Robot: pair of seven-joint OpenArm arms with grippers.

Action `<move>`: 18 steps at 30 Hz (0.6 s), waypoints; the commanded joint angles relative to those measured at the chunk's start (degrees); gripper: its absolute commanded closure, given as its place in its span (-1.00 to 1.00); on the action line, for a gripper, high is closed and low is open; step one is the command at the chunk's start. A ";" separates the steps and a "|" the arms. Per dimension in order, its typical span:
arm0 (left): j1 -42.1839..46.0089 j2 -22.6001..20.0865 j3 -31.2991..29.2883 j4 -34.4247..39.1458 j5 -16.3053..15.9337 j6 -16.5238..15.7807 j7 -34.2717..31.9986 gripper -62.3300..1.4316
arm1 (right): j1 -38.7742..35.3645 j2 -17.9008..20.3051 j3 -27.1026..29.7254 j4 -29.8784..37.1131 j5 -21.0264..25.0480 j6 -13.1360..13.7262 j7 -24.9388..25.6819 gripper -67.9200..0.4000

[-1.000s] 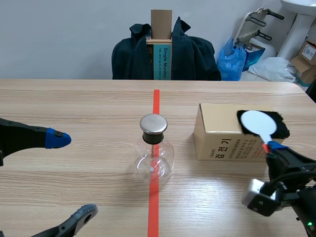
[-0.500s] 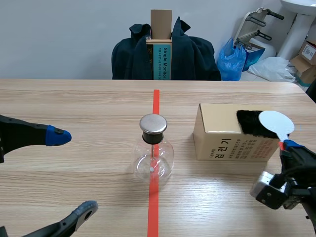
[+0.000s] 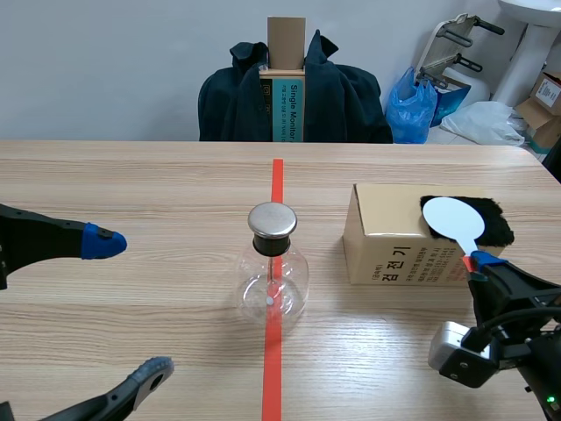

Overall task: Do the electroscope experiment.
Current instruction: 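Rub the plate on the fur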

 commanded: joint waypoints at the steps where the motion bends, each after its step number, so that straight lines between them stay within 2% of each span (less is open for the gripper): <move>1: -0.04 0.59 0.11 0.44 -0.81 0.02 -0.79 -1.00 | 0.63 0.94 0.90 2.47 0.85 -0.87 -0.02 0.97; 11: -0.04 0.59 0.11 0.39 -0.81 0.04 -0.79 -1.00 | 0.50 1.09 4.96 15.28 1.36 -0.87 -0.04 0.97; 18: -0.04 0.61 0.11 0.37 -0.81 0.09 -0.76 -1.00 | 0.50 3.06 5.97 26.60 8.83 -0.42 0.00 0.97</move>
